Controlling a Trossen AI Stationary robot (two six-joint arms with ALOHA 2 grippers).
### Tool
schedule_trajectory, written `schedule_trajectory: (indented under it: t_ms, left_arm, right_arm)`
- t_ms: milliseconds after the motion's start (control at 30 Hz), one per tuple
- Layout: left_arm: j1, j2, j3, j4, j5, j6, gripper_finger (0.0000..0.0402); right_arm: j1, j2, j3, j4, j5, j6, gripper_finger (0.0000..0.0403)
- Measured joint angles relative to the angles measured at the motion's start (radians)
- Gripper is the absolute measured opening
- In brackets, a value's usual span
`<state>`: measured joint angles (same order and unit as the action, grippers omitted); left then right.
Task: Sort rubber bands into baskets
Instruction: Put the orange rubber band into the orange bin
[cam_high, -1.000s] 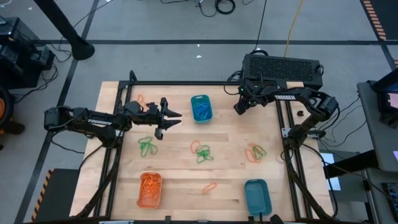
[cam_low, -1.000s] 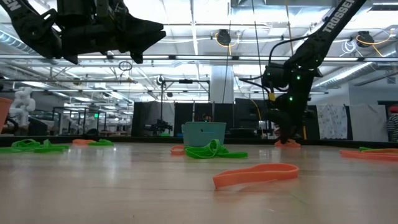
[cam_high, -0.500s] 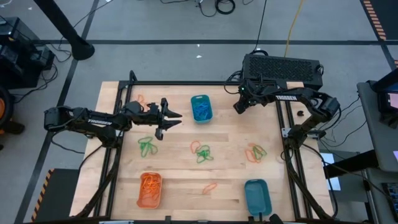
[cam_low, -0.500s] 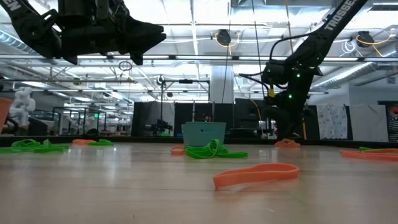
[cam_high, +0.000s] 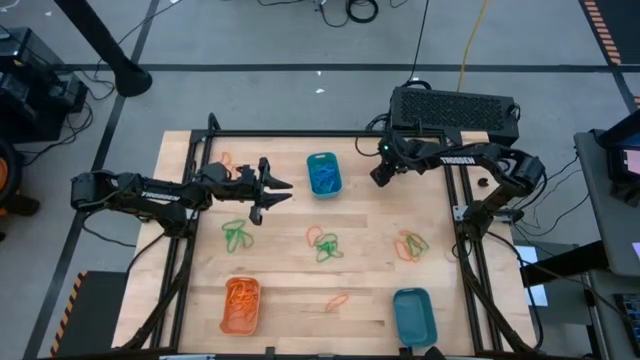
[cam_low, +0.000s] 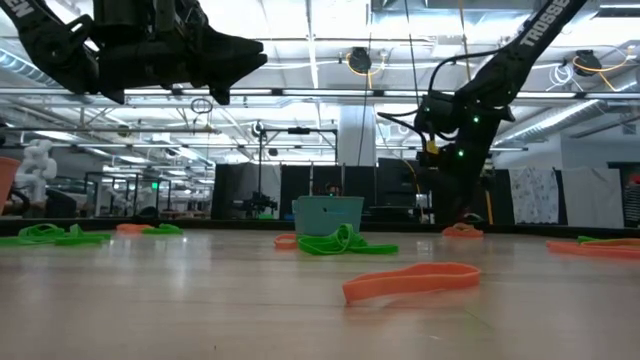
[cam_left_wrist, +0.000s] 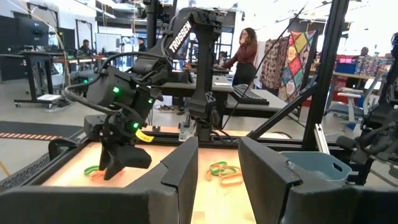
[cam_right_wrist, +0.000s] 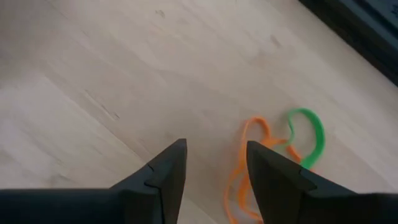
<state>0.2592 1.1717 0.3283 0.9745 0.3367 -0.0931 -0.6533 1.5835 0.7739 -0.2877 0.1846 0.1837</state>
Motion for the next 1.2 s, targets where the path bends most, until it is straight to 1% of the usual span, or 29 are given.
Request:
schedule_trajectory:
  t_ms: [133,233,333,533,600,700,800,933,1000,1033,1133,1200]
  left_arm:
    - [0.0,0.0,0.0,-0.01,0.0,-0.004,0.0122]
    - [0.0,0.0,0.0,-0.013,0.0,-0.004,0.0122]
    - [0.0,0.0,0.0,-0.015,0.0,-0.004,0.0122]
    - [0.0,0.0,0.0,-0.023,0.0,-0.004,0.0122]
    - [0.0,0.0,0.0,-0.024,0.0,-0.002,0.0122]
    - [0.0,0.0,0.0,-0.027,0.0,-0.001,0.0122]
    - [0.0,0.0,0.0,-0.027,0.0,0.003,0.0122]
    - [0.0,0.0,0.0,-0.027,0.0,0.004,0.0122]
    - [0.0,0.0,0.0,-0.027,0.0,0.003,0.0122]
    - [0.0,0.0,0.0,-0.026,0.0,0.003,0.0122]
    - [0.0,0.0,0.0,-0.026,0.0,0.002,0.0122]
    - [0.0,0.0,0.0,-0.026,0.0,0.001,0.0122]
  right_arm:
    - [-0.006,0.023,0.0,0.003,0.003,0.0,0.016]
    - [-0.011,0.067,0.001,0.041,0.005,-0.006,0.016]
    - [-0.015,0.093,0.004,0.055,0.026,-0.011,0.016]
    - [-0.02,0.078,0.001,0.052,0.027,-0.016,0.0159]
    - [-0.026,0.068,0.001,0.029,0.052,-0.015,0.0154]
    - [-0.038,0.065,0.001,-0.003,0.05,-0.001,0.0135]
    - [-0.04,0.065,0.001,-0.022,0.047,0.011,0.0105]
    - [-0.04,0.066,0.001,-0.023,0.038,0.0,0.0049]
    - [-0.038,0.066,0.001,-0.016,0.006,-0.018,0.0016]
    - [-0.037,0.065,0.001,-0.008,-0.012,-0.023,0.0009]
    - [-0.025,0.049,-0.001,0.003,-0.055,-0.021,0.0005]
    - [-0.007,0.019,-0.003,0.021,-0.103,-0.018,0.0002]
